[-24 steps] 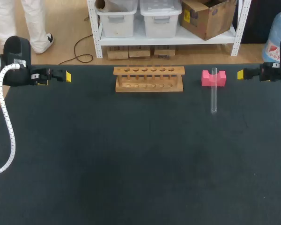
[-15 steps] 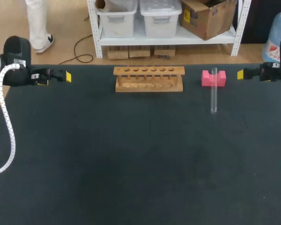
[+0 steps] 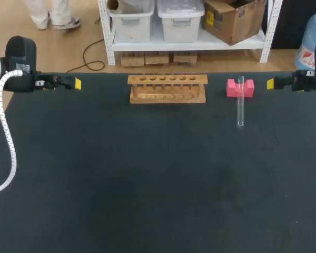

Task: Grasp the test tube, adjust it, and insert it.

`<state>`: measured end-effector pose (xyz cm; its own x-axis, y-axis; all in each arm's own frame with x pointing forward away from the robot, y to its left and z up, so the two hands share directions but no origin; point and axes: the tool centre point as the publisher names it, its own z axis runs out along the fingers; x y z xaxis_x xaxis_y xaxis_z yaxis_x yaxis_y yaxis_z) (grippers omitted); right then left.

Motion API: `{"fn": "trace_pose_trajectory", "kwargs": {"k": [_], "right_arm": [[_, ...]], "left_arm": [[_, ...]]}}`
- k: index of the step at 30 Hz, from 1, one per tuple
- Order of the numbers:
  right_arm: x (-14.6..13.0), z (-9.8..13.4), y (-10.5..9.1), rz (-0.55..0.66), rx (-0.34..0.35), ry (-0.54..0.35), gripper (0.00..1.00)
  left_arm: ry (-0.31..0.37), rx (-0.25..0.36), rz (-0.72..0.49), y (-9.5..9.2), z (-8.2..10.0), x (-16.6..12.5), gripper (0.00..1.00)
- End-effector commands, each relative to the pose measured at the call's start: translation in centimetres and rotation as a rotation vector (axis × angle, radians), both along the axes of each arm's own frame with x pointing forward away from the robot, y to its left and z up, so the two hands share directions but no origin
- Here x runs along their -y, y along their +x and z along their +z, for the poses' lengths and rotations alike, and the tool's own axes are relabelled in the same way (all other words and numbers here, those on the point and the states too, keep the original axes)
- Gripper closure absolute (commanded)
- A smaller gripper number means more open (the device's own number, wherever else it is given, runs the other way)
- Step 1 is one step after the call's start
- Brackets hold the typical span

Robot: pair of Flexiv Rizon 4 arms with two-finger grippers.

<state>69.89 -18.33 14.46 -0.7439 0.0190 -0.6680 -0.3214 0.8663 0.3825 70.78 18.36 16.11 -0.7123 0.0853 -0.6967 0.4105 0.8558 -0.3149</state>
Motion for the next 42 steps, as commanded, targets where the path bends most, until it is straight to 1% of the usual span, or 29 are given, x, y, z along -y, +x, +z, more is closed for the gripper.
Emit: {"fn": "trace_pose_trajectory", "kwargs": {"k": [1,4,5,7,8,10,13,14,15,18,20,21,23,27,32,39,42], "right_arm": [[-0.1,0.1,-0.1,-0.005,-0.001,-0.006,0.00],[-0.1,0.1,-0.1,-0.005,-0.001,-0.006,0.00],[-0.1,0.1,-0.1,-0.005,-0.001,-0.006,0.00],[-0.1,0.1,-0.1,-0.005,-0.001,-0.006,0.00],[-0.1,0.1,-0.1,-0.005,-0.001,-0.006,0.00],[-0.1,0.1,-0.1,-0.005,-0.001,-0.006,0.00],[-0.1,0.1,-0.1,-0.005,-0.001,-0.006,0.00],[-0.1,0.1,-0.1,-0.005,-0.001,-0.006,0.00],[-0.1,0.1,-0.1,-0.005,-0.001,-0.006,0.00],[-0.1,0.1,-0.1,-0.005,-0.001,-0.006,0.00],[-0.1,0.1,-0.1,-0.005,-0.001,-0.006,0.00],[-0.1,0.1,-0.1,-0.005,-0.001,-0.006,0.00],[-0.1,0.1,-0.1,-0.005,-0.001,-0.006,0.00],[-0.1,0.1,-0.1,-0.005,-0.001,-0.006,0.00],[-0.1,0.1,-0.1,-0.005,-0.001,-0.006,0.00],[-0.1,0.1,-0.1,-0.005,-0.001,-0.006,0.00],[-0.1,0.1,-0.1,-0.005,-0.001,-0.006,0.00]], "left_arm": [[-0.064,0.097,-0.145,0.8,-0.3,-1.2,0.00],[-0.065,0.175,-0.262,1.1,0.2,-1.2,0.00],[-0.069,0.187,-0.305,1.3,0.4,-1.2,0.00],[-0.088,0.253,-0.383,1.4,0.7,-1.1,0.00],[-0.095,0.266,-0.424,1.5,0.8,-1.1,0.00],[-0.107,0.318,-0.493,1.8,0.9,-1.1,0.00],[-0.117,0.380,-0.594,2.5,0.6,-1.1,0.00],[-0.131,0.396,-0.637,2.8,0.3,-1.0,0.00],[-0.142,0.404,-0.659,3.1,0.0,-1.0,0.00],[-0.143,0.435,-0.727,4.2,-0.8,-0.9,0.00],[-0.164,0.440,-0.761,5.0,-1.3,-0.8,0.00],[-0.178,0.456,-0.777,5.4,-1.5,-0.8,0.00],[-0.179,0.461,-0.786,6.0,-1.8,-0.6,0.00],[-0.214,0.488,-0.810,7.0,-2.4,0.0,0.00],[-0.234,0.482,-0.828,8.1,-3.4,1.0,0.00],[-0.230,0.469,-0.829,9.3,-4.2,2.5,0.00],[-0.214,0.467,-0.829,9.9,-4.5,3.0,0.00]]}}
